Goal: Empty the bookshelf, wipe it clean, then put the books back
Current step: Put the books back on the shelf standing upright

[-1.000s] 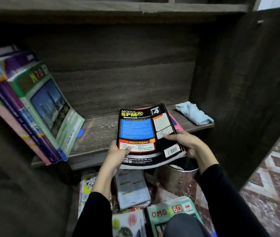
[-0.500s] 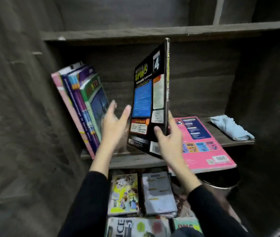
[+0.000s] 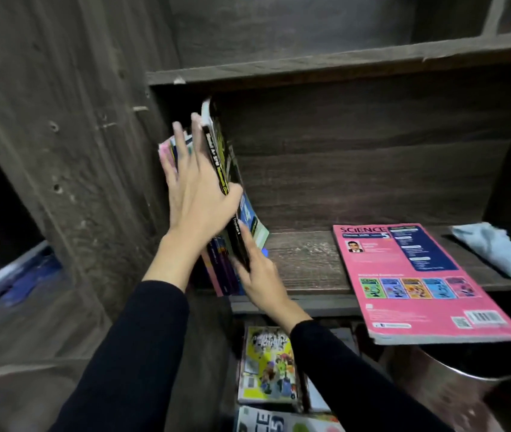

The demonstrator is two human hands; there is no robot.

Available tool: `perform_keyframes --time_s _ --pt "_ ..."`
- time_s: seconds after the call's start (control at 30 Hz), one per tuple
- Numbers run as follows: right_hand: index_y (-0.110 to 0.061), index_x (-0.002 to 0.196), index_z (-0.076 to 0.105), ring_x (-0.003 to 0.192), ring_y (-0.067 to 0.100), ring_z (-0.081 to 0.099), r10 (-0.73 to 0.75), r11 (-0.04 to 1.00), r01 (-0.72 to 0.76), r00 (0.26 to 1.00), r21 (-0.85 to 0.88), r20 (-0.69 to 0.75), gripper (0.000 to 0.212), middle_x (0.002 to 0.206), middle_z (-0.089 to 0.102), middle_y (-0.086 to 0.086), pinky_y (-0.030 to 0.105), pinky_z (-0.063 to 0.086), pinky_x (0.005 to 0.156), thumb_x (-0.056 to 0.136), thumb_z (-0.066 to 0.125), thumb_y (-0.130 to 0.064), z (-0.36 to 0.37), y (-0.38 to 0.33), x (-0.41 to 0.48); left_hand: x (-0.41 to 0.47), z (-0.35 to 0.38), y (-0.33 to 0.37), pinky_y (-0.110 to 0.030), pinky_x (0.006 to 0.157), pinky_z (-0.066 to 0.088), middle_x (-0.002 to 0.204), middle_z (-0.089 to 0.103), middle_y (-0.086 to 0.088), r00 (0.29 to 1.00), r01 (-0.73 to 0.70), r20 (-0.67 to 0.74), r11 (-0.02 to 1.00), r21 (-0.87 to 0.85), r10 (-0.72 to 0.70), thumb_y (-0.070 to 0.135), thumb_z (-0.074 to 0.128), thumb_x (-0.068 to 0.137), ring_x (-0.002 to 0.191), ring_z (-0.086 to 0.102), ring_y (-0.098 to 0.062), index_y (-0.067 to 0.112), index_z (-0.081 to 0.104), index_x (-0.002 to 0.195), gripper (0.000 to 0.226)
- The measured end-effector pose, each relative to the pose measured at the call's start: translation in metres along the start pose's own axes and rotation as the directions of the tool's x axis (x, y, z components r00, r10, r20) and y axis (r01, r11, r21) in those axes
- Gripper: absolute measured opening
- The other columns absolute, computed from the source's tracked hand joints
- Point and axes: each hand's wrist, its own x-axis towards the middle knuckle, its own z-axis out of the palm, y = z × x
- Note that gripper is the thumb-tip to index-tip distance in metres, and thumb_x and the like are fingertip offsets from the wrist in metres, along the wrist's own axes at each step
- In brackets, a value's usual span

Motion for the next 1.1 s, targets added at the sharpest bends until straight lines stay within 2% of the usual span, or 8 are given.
perform_keyframes --time_s 0.07,0.17,0.27,0.37,0.47,0.57,0.83,1.1 --pt "-0.057 0.137 -0.008 0.141 0.007 0.025 0.021 1.0 -0.022 0.991 0.01 0.131 0.072 0.154 0.01 -0.025 0.034 0.03 0.11 0.098 0.048 -0.035 0.004 0.007 0.007 -0.003 0.004 -0.008 -0.046 0.111 -0.016 0.159 -0.009 -0.005 1.0 -0.006 0.026 0.996 0.092 0.004 0.028 0.057 0.077 0.144 -0.016 -0.023 0.007 -0.005 0.151 0.098" --pt "-0.047 0.146 -0.008 0.145 0.004 0.007 0.077 0.997 -0.082 0.967 0.008 0.241 0.081 0.155 -0.001 -0.024 0.039 0.02 0.117 0.093 0.055 -0.043 0.003 0.022 0.013 -0.003 0.011 -0.017 -0.051 0.109 -0.017 0.159 -0.013 -0.003 0.999 -0.009 0.054 0.989 0.148 0.001 0.034 0.062 0.076 0.145 -0.016 -0.021 0.009 -0.009 0.15 0.105" --pt "-0.047 0.146 -0.013 0.146 0.013 0.009 0.184 0.983 -0.17 0.904 -0.069 0.385 0.105 0.159 -0.004 -0.013 0.044 0.021 0.116 0.083 0.071 -0.04 -0.005 0.037 0.013 -0.007 0.014 -0.02 -0.054 0.113 -0.002 0.16 -0.001 -0.001 0.998 -0.018 0.064 0.993 0.116 0.011 0.033 0.069 0.073 0.146 -0.004 -0.019 0.014 -0.011 0.149 0.112" --pt "-0.051 0.145 -0.01 0.144 0.017 0.016 0.256 0.965 -0.246 0.831 -0.086 0.493 0.117 0.16 0.006 -0.006 0.036 0.022 0.115 0.075 0.079 -0.024 -0.016 0.05 0.011 0.001 0.007 -0.02 -0.053 0.106 0.019 0.156 0.02 0.002 0.997 -0.053 0.056 0.985 0.166 0.044 0.039 0.076 0.07 0.144 0.013 -0.017 0.025 0.008 0.151 0.106" --pt "-0.033 0.152 0.013 0.139 0.021 0.031 0.36 0.928 -0.363 0.816 -0.083 0.453 0.098 0.153 0.032 0.003 0.023 0.026 0.107 0.079 0.077 -0.019 -0.021 0.059 0.004 0.01 -0.001 -0.022 -0.05 0.099 0.027 0.15 0.031 0.002 0.992 -0.093 0.096 0.979 0.179 0.077 0.046 0.08 0.064 0.139 0.023 -0.017 0.026 0.019 0.149 0.107" --pt "-0.024 0.151 0.022 0.138 0.021 0.034 0.378 0.925 -0.359 0.833 -0.124 0.405 0.09 0.151 0.036 0.005 0.019 0.024 0.105 0.08 0.077 -0.024 -0.018 0.061 -0.001 0.009 -0.005 -0.026 -0.047 0.098 0.027 0.149 0.033 0.001 0.99 -0.093 0.117 0.982 0.163 0.075 0.048 0.083 0.058 0.137 0.024 -0.016 0.024 0.014 0.15 0.117" --pt "-0.024 0.152 0.019 0.139 0.024 0.033 0.386 0.922 -0.358 0.824 -0.147 0.414 0.09 0.152 0.033 0.009 0.039 0.027 0.115 0.081 0.074 -0.027 -0.016 0.059 -0.002 0.008 -0.003 -0.028 -0.043 0.094 0.027 0.144 0.037 0.002 0.994 -0.089 0.081 0.987 0.137 0.079 0.045 0.085 0.053 0.134 0.027 -0.014 0.021 0.026 0.145 0.112" --pt "-0.02 0.152 0.011 0.143 0.024 0.025 0.391 0.916 -0.3 0.815 -0.267 0.428 0.087 0.156 0.023 0.005 0.041 0.022 0.117 0.086 0.067 -0.034 -0.014 0.053 -0.003 0.004 0.001 -0.028 -0.046 0.099 0.028 0.15 0.032 -0.002 0.995 -0.059 0.094 0.968 0.244 0.036 0.045 0.081 0.062 0.139 0.022 -0.017 0.014 0.013 0.151 0.116"
